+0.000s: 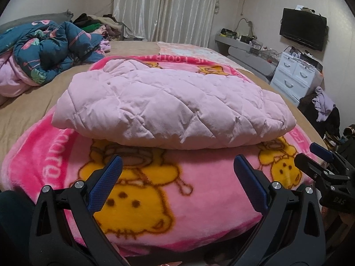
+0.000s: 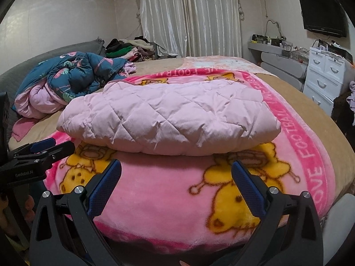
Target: Fold large clothes
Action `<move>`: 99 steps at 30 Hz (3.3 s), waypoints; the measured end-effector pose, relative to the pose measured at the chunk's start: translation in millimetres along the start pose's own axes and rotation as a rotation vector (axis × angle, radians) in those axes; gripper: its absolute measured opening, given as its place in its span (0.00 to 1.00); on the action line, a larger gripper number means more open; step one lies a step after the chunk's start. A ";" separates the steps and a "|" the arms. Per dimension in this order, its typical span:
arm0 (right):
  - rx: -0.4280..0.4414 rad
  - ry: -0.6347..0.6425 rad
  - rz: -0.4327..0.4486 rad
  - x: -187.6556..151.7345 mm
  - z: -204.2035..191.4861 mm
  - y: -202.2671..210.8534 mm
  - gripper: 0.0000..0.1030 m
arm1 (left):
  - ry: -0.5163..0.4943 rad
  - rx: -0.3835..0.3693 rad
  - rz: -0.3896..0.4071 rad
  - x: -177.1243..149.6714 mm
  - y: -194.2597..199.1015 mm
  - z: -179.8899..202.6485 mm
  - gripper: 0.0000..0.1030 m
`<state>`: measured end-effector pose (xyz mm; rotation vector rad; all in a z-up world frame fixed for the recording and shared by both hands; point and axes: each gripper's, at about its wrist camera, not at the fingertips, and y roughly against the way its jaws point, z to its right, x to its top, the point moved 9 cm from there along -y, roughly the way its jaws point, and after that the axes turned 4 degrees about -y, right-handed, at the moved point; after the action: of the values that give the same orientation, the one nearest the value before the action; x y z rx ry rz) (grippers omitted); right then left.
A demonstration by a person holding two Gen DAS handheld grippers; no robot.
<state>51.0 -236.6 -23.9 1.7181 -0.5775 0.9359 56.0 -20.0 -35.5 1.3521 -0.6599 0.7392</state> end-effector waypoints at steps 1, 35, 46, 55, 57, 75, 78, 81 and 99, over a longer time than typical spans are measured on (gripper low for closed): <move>0.001 0.002 -0.002 -0.3 -0.5 -0.4 0.96 | 0.000 0.004 0.001 -0.1 -0.3 -0.6 0.91; 0.004 0.010 0.002 1.4 -4.4 -0.2 0.96 | -0.001 0.019 0.017 5.9 6.2 -8.3 0.91; 0.007 0.013 0.004 3.3 -5.3 0.5 0.96 | -0.001 0.023 0.022 8.4 8.4 -9.5 0.91; 0.007 0.013 0.004 2.8 -6.1 0.4 0.96 | 0.000 0.027 0.020 9.1 8.2 -11.0 0.91; 0.007 0.013 0.003 3.0 -6.2 0.4 0.96 | 0.003 0.028 0.020 8.9 8.7 -11.7 0.91; 0.004 0.015 0.003 3.0 -6.8 0.1 0.96 | -0.003 0.038 0.017 8.3 9.5 -13.8 0.91; 0.002 0.017 0.002 2.9 -6.8 -0.1 0.96 | -0.003 0.042 0.013 7.5 9.0 -14.0 0.91; 0.003 0.017 0.002 2.9 -7.0 0.0 0.96 | -0.006 0.054 0.006 7.0 6.5 -15.7 0.91; -0.171 -0.133 0.050 0.8 86.7 16.7 0.96 | 0.077 0.133 -0.080 -4.4 -10.6 -68.5 0.91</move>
<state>65.6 -323.6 -26.5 1.6256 -0.7689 0.7867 61.6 47.0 -53.0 1.4550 -0.4997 0.7773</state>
